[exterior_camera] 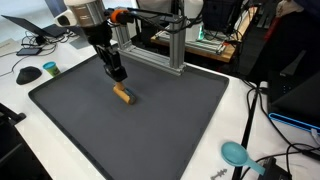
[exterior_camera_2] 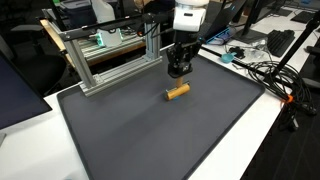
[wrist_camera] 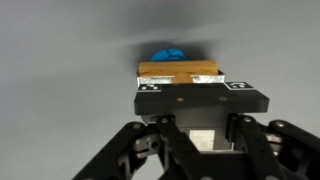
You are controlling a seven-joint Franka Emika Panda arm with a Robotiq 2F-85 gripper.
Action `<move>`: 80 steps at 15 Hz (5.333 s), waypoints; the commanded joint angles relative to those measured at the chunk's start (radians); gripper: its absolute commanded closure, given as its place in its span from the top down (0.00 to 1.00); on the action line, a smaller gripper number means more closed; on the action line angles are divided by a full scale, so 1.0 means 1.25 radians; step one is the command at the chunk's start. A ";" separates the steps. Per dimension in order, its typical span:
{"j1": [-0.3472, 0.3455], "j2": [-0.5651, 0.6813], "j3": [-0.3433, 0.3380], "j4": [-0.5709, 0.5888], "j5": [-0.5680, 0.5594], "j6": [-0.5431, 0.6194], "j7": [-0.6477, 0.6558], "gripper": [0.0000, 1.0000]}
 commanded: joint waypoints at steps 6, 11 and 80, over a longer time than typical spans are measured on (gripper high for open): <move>0.013 0.010 -0.006 -0.056 -0.007 0.111 0.025 0.22; 0.005 0.018 0.003 -0.064 0.008 0.116 0.007 0.22; 0.020 -0.267 0.014 -0.243 -0.083 0.113 -0.161 0.22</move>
